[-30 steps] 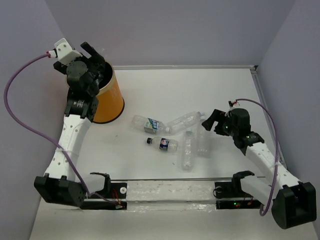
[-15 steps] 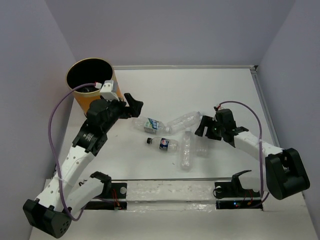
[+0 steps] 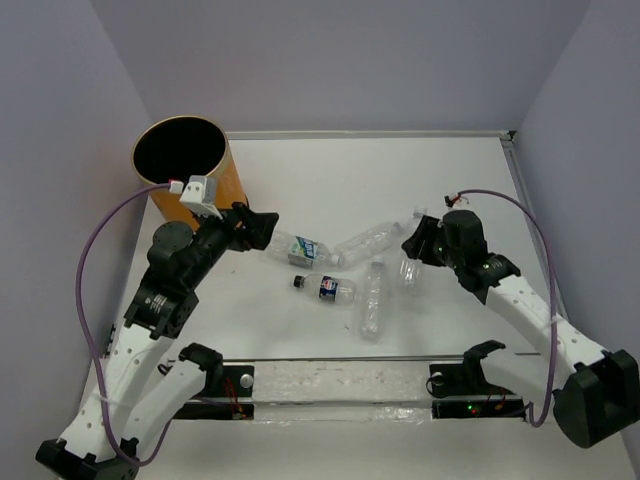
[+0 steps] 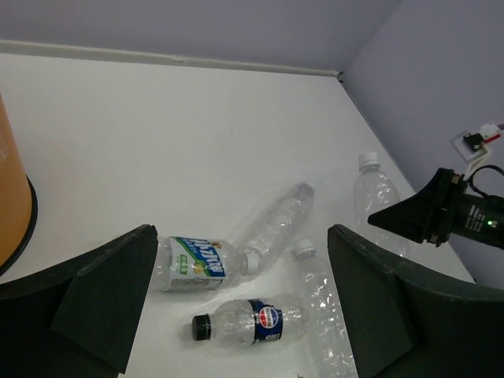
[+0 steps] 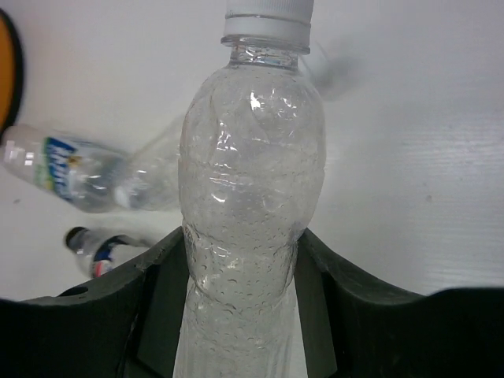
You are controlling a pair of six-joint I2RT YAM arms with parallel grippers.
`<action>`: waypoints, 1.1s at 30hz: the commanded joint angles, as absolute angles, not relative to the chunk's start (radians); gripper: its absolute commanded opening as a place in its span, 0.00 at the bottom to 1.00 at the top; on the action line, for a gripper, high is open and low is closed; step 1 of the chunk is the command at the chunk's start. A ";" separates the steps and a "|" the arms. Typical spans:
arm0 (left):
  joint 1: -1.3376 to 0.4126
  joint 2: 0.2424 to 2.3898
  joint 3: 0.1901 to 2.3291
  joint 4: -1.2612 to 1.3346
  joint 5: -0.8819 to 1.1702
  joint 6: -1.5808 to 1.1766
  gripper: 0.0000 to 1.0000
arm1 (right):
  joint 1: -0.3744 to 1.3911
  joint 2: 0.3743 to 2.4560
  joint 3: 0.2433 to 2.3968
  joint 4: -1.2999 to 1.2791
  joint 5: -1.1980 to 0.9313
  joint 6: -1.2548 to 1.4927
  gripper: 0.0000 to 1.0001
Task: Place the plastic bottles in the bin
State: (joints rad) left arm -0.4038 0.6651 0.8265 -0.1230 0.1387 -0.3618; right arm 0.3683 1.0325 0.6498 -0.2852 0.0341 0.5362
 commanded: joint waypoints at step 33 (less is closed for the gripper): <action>-0.503 0.209 0.739 -0.498 -0.561 -0.695 0.91 | 0.887 2.505 2.656 0.594 0.036 0.474 0.36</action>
